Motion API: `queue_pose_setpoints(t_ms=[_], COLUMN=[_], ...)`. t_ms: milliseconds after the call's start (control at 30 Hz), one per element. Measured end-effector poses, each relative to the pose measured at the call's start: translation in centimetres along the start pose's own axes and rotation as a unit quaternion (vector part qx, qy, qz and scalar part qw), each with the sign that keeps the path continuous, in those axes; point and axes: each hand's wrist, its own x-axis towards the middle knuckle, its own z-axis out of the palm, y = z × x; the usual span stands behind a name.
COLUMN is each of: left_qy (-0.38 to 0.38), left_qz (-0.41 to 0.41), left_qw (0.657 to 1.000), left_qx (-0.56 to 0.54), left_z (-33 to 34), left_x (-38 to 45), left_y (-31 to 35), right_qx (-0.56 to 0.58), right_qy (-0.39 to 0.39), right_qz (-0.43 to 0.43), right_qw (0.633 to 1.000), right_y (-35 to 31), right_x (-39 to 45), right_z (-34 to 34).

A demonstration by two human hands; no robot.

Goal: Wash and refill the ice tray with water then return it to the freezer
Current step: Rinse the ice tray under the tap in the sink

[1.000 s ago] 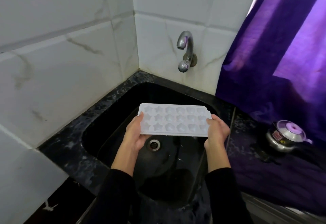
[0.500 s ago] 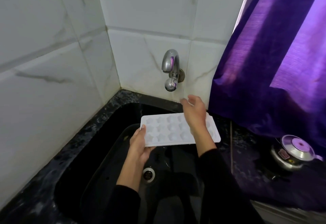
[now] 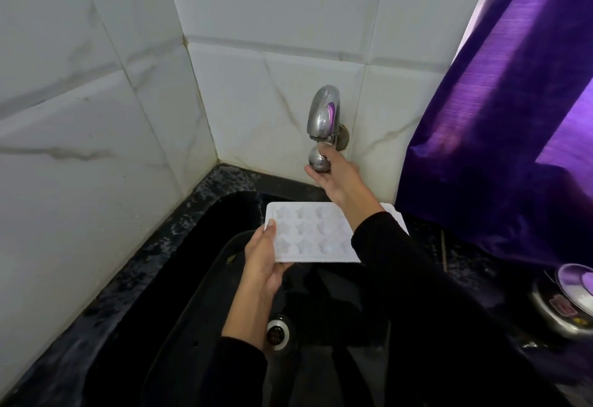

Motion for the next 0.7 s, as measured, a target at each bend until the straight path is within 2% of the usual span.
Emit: queue_pose_setpoints(t_ms=[267, 367, 433, 500, 633, 700], left_qy=[0.002, 0.004, 0.007, 0.013, 0.005, 0.004], left_qz=[-0.004, -0.006, -0.008, -0.01, -0.018, -0.033], left_qw=[1.0, 1.0, 1.0, 1.0, 1.0, 0.999], left_qx=[-0.002, -0.004, -0.011, -0.018, -0.025, -0.03], left_z=[0.2, 0.2, 0.1, 0.2, 0.5, 0.4], left_x=[0.1, 0.0, 0.3, 0.3, 0.1, -0.1], left_y=[-0.4, -0.6, -0.8, -1.1, -1.9, -2.3], right_qx=[-0.165, -0.284, -0.41, -0.539, -0.724, -0.768], right_qy=[0.087, 0.102, 0.108, 0.104, -0.03, -0.073], right_qz=[-0.074, -0.1, -0.131, -0.197, -0.275, -0.259], right_qw=[0.98, 0.948, 0.896, 0.812, 0.632, 0.582], right_y=[-0.2, 0.1, 1.3, 3.9, 9.1, 10.0], right_x=[-0.3, -0.9, -2.0, -3.2, -6.2, -6.7], right_z=[0.9, 0.9, 0.2, -1.0, -2.6, -3.4])
